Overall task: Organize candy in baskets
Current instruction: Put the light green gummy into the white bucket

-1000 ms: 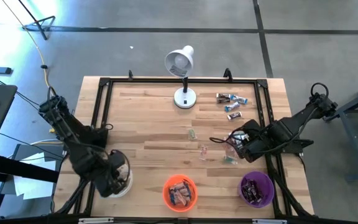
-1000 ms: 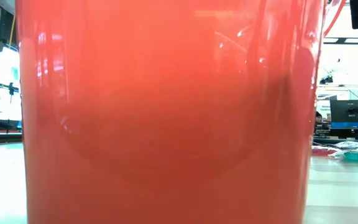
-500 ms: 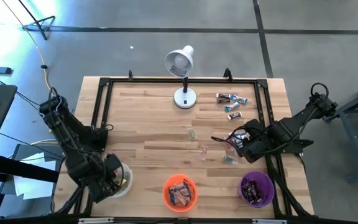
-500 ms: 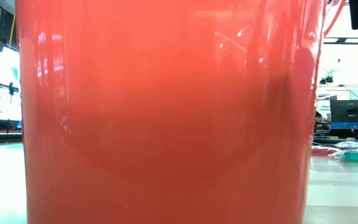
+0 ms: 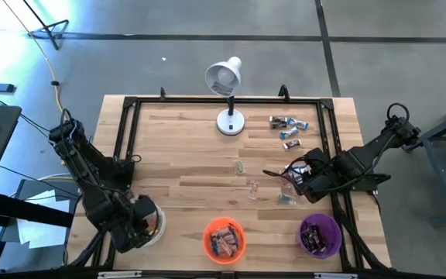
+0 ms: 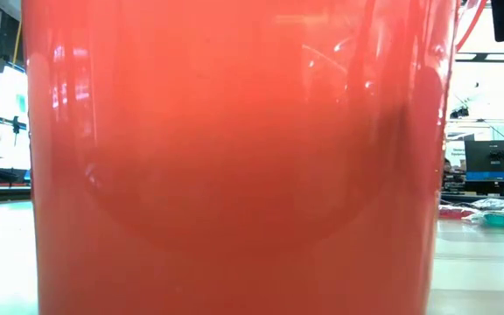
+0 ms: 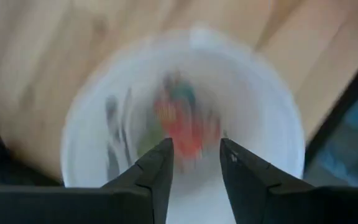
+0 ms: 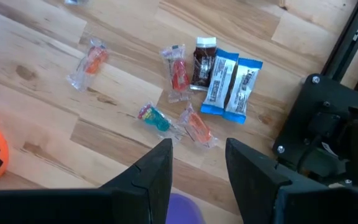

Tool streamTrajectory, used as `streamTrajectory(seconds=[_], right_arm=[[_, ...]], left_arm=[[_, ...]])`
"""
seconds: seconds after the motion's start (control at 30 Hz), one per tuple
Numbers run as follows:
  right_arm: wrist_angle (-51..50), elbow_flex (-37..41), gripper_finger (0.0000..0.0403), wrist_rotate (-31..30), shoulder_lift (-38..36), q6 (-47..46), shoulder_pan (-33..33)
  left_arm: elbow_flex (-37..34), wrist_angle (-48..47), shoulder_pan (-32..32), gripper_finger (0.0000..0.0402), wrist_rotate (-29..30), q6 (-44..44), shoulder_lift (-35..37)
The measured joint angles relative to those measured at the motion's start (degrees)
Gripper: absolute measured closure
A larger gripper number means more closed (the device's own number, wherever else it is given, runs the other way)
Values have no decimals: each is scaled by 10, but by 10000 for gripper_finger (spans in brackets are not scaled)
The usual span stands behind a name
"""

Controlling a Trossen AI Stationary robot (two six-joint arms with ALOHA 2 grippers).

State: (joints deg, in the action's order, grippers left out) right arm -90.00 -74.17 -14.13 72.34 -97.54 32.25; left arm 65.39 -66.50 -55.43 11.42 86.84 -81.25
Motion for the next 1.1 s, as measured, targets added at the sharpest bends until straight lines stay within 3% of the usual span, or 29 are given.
streamTrajectory(seconds=[0.23,0.47,0.6,0.87,0.97,1.1], right_arm=[[0,0,259,-19,0,-2,0],[0,0,259,-25,0,-14,0],[0,0,259,-30,0,25,0],[0,0,259,23,0,162,0],[0,0,259,46,0,212,0],[0,0,259,58,0,270,0]], left_arm=[[0,0,78,275,128,-124,0],[0,29,215,275,142,-181,0],[0,155,305,275,147,-185,0],[1,546,428,275,133,-265,-70],[1,610,457,275,127,-235,-119],[10,612,481,275,83,-170,-195]])
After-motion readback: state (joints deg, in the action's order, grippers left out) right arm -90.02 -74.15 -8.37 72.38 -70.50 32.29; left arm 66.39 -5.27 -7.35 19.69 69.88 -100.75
